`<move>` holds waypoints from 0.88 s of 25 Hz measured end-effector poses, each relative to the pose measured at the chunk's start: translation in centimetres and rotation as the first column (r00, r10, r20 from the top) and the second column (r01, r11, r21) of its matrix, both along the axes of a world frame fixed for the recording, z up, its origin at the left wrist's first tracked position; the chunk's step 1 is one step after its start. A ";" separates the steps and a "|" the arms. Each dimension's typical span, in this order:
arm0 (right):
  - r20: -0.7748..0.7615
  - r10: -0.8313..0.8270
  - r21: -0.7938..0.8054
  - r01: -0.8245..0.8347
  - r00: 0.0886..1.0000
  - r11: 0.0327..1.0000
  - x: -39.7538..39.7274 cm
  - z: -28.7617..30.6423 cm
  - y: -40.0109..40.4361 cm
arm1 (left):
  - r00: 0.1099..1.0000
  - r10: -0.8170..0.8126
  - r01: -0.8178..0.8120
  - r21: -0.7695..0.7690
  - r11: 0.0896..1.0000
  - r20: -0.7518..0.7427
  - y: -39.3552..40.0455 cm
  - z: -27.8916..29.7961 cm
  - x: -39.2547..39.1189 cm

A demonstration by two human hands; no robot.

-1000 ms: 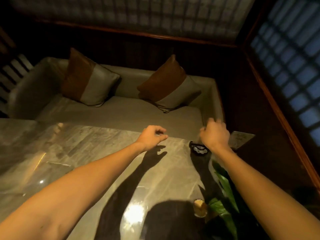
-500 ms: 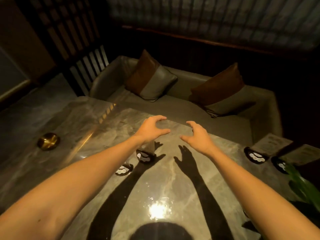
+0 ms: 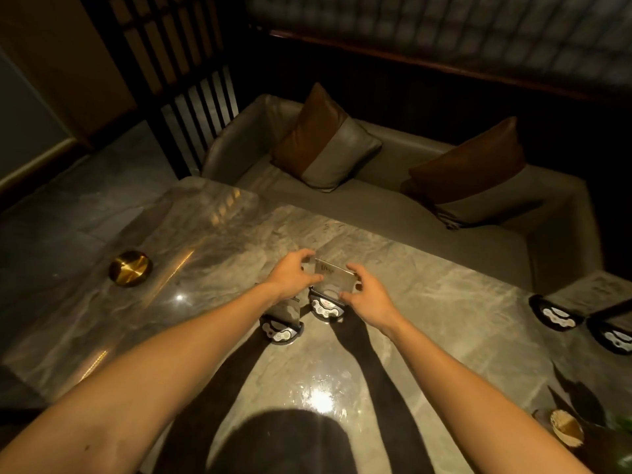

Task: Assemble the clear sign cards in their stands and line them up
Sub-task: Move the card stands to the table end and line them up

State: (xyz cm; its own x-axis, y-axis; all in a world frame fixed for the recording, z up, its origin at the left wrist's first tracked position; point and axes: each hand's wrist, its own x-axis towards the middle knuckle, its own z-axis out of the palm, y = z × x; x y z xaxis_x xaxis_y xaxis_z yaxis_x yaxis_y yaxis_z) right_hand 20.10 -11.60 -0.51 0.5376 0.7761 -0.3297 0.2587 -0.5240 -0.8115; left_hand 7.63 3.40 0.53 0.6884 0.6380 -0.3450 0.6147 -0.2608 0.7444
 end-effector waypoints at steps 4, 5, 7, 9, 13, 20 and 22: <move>0.038 -0.047 0.010 0.047 0.998 0.999 0.8 -2.4 1.2 | 0.999 -0.007 0.006 -0.030 1.000 -0.045 1.0 -1.4 0.3; 0.063 -0.056 0.003 0.056 0.996 0.998 1.1 -2.8 1.4 | 0.998 -0.010 0.009 -0.030 1.000 -0.056 1.2 -1.7 0.4; 0.109 -0.077 -0.006 0.078 0.991 0.997 2.0 -3.3 1.4 | 0.996 -0.041 0.040 -0.008 0.999 -0.076 1.2 -2.1 1.2; 0.130 -0.085 0.006 0.085 0.988 0.996 3.2 -3.3 0.8 | 0.994 -0.086 0.086 -0.001 0.996 -0.072 1.3 -2.1 2.6; 0.143 -0.088 0.005 0.088 0.986 0.996 7.6 -2.6 -2.1 | 0.988 -0.152 0.151 -0.028 0.988 -0.011 -0.3 -1.6 7.2; 0.287 -0.084 -0.048 0.102 0.954 0.994 19.2 0.4 -10.3 | 0.966 -0.224 0.220 0.049 0.974 0.131 -7.7 -2.4 19.7; 0.324 -0.093 -0.076 0.124 0.941 0.989 22.4 1.1 -12.7 | 0.959 -0.227 0.218 0.072 0.973 0.168 -10.2 -2.6 23.0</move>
State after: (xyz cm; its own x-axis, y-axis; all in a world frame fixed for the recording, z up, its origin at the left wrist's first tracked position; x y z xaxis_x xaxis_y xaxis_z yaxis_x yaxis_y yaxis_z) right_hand 42.49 -24.27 0.56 0.7057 0.6809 -0.1959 0.4331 -0.6334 -0.6413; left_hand 30.61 -6.84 -2.03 0.8614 0.4757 -0.1779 0.3993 -0.4177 0.8161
